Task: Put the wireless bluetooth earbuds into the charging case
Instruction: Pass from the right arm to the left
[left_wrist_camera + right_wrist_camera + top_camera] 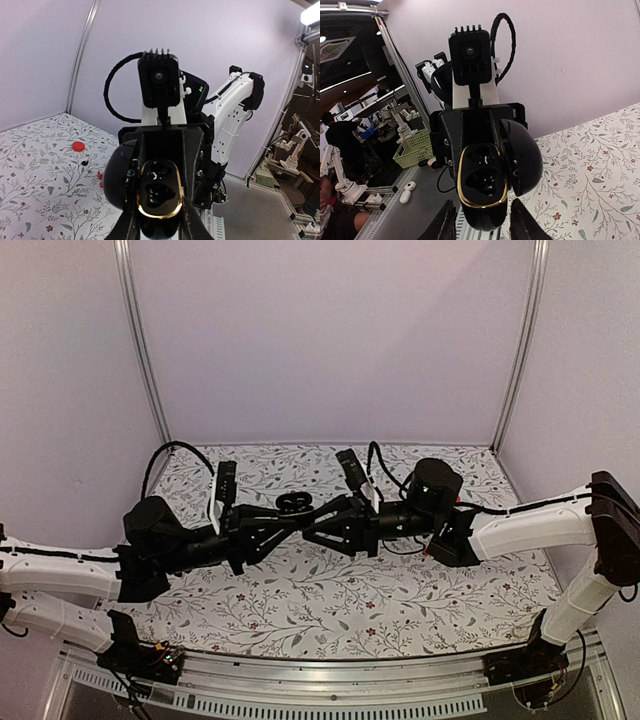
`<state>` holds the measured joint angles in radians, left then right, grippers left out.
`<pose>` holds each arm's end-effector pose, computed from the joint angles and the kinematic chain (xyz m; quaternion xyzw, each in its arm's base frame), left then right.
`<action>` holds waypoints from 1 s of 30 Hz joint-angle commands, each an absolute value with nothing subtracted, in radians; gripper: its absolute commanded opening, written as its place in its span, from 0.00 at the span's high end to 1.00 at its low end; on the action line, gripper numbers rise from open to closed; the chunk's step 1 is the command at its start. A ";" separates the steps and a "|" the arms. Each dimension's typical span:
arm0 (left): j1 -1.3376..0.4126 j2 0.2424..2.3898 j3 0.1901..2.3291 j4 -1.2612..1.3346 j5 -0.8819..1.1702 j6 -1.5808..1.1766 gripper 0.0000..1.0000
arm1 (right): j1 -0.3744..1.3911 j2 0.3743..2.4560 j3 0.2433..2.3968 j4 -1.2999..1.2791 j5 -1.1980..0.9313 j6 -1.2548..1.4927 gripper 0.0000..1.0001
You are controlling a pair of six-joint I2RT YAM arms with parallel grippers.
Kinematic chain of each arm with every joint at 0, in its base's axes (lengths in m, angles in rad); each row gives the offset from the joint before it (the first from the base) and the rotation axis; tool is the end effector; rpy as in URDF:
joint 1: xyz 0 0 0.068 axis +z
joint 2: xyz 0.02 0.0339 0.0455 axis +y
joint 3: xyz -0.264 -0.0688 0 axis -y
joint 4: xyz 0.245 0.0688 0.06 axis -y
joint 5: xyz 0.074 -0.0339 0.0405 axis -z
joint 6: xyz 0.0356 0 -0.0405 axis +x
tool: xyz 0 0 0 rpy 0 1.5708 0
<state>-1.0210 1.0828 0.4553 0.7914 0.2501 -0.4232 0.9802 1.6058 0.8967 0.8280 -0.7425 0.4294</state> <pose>0.1162 -0.2065 0.2691 0.2799 0.5853 -0.5607 0.5145 0.1770 0.3072 0.2752 -0.4293 0.5215 0.6350 0.3748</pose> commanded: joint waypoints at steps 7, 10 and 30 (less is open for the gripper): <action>-1.014 1.001 0.438 0.669 0.235 -0.411 0.98 | 0.939 1.569 0.797 0.817 -0.751 0.424 0.29; -1.006 0.983 0.454 0.558 0.226 -0.380 0.98 | 0.904 1.518 0.739 0.770 -0.742 0.423 0.22; -1.005 1.060 0.519 0.243 0.277 -0.160 1.00 | 0.556 1.025 0.550 -0.057 -0.464 0.354 0.23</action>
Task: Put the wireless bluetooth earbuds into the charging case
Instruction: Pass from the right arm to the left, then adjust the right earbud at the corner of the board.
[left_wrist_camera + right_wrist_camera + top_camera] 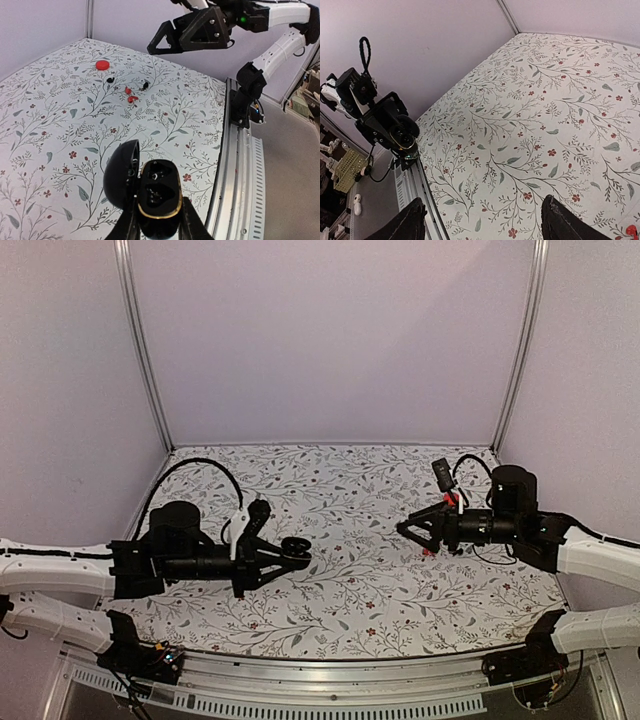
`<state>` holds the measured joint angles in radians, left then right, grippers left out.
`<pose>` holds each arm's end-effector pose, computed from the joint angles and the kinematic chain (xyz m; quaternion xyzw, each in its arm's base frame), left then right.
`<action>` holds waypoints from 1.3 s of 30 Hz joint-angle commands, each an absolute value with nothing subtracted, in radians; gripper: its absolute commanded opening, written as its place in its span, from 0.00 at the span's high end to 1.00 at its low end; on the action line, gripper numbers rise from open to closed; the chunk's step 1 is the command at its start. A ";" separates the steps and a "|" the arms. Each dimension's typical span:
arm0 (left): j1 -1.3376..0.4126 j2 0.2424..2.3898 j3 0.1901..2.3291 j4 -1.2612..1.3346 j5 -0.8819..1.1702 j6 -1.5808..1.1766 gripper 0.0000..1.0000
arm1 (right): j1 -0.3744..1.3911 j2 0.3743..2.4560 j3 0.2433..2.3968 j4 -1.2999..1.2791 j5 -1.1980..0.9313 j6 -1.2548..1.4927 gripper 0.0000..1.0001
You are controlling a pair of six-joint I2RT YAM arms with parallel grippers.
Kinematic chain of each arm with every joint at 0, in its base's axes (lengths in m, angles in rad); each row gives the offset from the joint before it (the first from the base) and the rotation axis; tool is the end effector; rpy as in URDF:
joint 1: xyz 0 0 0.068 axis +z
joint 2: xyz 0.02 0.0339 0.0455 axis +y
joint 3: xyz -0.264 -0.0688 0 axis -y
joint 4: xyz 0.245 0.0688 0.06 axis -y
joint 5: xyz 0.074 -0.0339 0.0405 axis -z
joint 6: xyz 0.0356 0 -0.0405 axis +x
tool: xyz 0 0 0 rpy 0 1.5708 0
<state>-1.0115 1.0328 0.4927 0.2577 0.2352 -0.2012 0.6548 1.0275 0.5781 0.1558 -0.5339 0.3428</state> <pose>0.1150 -0.1994 0.2354 0.3777 0.7020 -0.4170 0.4366 0.1717 0.1547 0.2568 -0.2757 0.7407 0.4610 0.4036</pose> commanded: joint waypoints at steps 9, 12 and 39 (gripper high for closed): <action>-1.002 1.111 0.548 0.257 0.291 -0.170 1.00 | 0.362 1.052 0.538 -0.228 -0.285 0.449 0.28; -0.998 1.115 0.546 0.268 0.296 -0.178 1.00 | 0.361 1.040 0.501 -0.224 -0.199 0.507 0.33; -0.991 1.170 0.562 0.267 0.322 -0.152 1.00 | 0.321 1.248 0.530 -0.172 0.078 0.490 0.43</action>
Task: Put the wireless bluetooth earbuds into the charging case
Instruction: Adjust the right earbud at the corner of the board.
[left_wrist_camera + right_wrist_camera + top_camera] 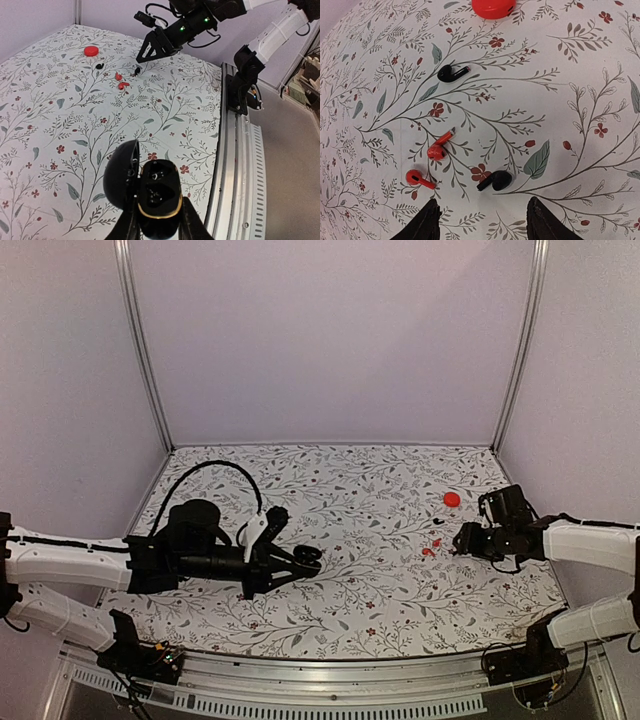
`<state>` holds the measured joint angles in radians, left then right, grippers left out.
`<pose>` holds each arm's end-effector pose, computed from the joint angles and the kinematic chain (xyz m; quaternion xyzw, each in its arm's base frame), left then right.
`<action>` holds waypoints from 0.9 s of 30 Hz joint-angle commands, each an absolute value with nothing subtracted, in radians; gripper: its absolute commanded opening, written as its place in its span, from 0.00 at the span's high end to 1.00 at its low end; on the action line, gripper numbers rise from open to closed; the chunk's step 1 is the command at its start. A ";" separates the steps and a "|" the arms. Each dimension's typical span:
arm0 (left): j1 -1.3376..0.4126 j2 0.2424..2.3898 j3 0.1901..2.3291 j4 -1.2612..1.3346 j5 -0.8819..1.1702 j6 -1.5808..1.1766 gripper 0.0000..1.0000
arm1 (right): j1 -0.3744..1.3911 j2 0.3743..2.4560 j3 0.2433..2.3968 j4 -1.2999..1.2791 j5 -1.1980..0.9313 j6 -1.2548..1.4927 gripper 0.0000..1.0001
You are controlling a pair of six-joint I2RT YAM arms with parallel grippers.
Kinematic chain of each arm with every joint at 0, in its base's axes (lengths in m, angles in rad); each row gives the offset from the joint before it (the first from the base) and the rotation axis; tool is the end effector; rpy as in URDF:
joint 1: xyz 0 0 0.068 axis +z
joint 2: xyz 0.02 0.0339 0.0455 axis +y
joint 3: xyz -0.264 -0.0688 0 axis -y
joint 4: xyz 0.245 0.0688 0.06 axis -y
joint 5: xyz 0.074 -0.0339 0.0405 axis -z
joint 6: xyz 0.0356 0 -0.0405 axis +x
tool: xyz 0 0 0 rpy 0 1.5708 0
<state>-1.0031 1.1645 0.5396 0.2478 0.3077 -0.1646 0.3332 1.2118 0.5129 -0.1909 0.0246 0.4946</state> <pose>0.1252 -0.2164 0.2216 0.4114 0.7115 -0.4119 0.3935 0.2105 0.0719 0.1638 0.0801 0.9391 0.1237 0.3104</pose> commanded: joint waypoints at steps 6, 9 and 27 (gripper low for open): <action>-0.989 1.164 0.554 0.281 0.318 -0.159 1.00 | 0.317 1.322 0.555 -0.158 0.069 0.471 0.47; -0.989 1.168 0.551 0.289 0.321 -0.160 1.00 | 0.317 1.356 0.570 -0.152 0.075 0.466 0.51; -0.983 1.174 0.548 0.303 0.332 -0.158 1.00 | 0.313 1.475 0.616 -0.140 0.080 0.462 0.67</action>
<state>-0.9962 1.1679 0.5396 0.2653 0.3145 -0.1650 0.3195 1.4548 0.5854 -0.1547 0.0593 0.4675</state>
